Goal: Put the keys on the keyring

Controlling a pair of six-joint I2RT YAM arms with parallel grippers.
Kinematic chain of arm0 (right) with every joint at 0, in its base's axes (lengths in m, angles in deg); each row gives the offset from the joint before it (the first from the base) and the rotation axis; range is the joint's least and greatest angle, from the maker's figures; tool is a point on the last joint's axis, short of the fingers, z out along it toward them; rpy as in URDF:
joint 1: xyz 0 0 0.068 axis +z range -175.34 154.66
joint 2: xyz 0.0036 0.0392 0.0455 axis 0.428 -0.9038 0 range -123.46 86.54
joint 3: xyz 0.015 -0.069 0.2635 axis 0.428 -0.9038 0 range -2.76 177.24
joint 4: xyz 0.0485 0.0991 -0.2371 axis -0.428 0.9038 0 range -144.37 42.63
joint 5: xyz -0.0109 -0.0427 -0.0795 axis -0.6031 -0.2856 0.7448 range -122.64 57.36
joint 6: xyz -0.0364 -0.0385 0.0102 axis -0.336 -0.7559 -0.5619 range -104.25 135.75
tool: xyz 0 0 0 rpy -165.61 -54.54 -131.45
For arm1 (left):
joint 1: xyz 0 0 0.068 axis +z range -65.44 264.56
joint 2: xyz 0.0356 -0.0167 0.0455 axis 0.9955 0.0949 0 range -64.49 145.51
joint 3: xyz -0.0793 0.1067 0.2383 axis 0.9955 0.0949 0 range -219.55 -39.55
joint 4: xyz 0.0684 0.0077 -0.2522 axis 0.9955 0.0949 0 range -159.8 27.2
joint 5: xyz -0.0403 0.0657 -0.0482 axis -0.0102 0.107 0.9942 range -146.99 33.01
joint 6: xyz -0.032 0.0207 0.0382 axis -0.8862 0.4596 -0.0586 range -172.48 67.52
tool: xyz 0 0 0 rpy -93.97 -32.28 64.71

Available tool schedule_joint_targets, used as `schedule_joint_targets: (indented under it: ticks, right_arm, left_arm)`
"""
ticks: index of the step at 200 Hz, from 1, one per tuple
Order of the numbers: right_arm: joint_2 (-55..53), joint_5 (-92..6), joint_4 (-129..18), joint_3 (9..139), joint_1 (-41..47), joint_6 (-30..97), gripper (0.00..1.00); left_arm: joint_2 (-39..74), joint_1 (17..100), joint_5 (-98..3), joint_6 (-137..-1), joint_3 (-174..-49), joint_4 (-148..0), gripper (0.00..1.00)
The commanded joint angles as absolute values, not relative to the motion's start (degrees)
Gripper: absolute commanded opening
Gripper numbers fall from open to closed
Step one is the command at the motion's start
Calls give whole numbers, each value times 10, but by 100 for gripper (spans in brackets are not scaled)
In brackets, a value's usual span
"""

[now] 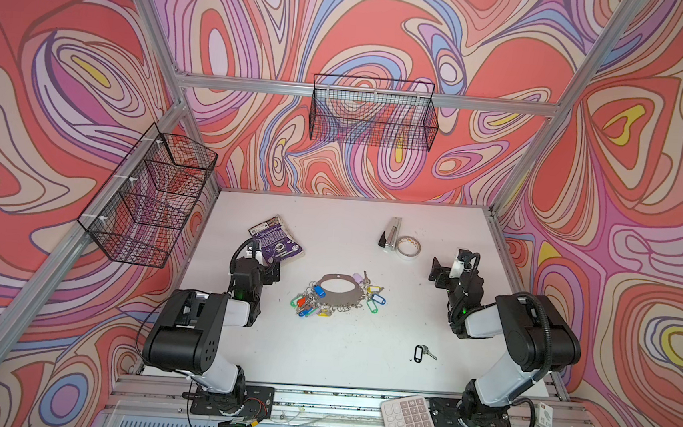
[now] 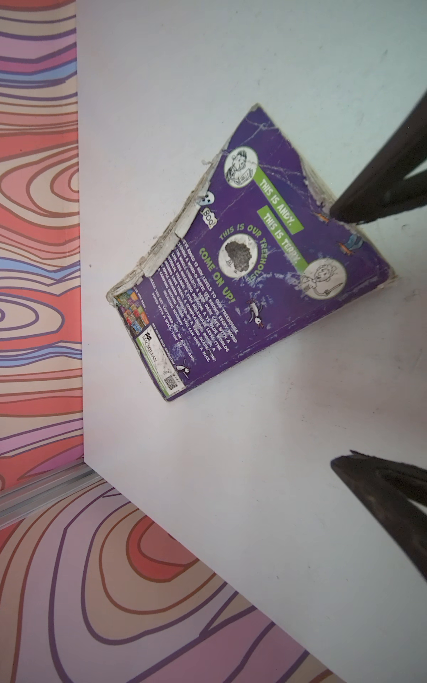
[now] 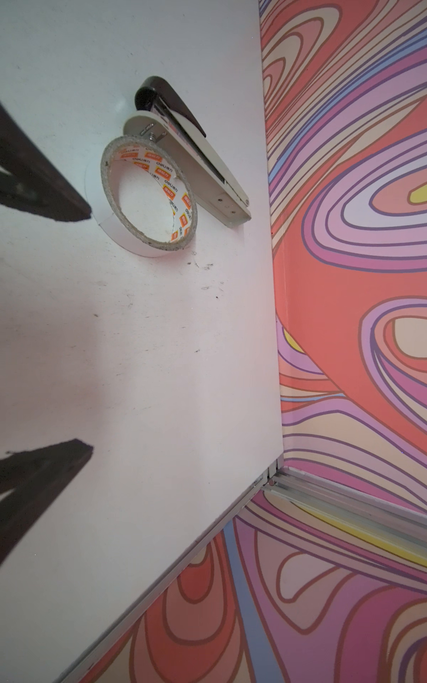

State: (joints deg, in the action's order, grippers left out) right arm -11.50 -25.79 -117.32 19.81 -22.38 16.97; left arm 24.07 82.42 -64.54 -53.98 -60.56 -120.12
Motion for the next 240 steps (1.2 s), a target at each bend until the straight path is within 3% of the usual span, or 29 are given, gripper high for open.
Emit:
schedule_joint_targets:
  ticks: [1, 32, 44, 72, 80, 116, 149, 205, 240]
  right_arm:
    - [-111, -237, -1187, 198, -225, 172, 98]
    - [66, -89, -964, 232, -216, 282, 98]
    - [116, -77, -876, 255, -216, 379, 98]
    - [157, -26, -740, 280, -216, 517, 98]
    - [172, -23, -702, 279, -222, 570, 98]
    - [218, -231, -669, 278, -223, 555, 97]
    - [205, -278, -586, 317, -137, 501, 90]
    - [110, -232, -471, 384, 118, 354, 67]
    - [52, -191, -444, 398, 220, 312, 66]
  left_arm:
    - [233, 827, -679, -548, -611, -1208, 100]
    - [66, 769, -790, -548, -646, -1033, 100]
    - [-3, 746, -874, -671, -681, -916, 100]
    - [-101, 746, -849, -922, -742, -637, 100]
    - [-126, 750, -821, -972, -744, -582, 100]
    - [-264, 756, -643, -959, -734, -434, 100]
    - [-363, 756, -465, -974, -699, -384, 92]
    - [-267, 755, -246, -908, -773, -346, 92]
    - [-191, 754, -160, -843, -832, -323, 92]
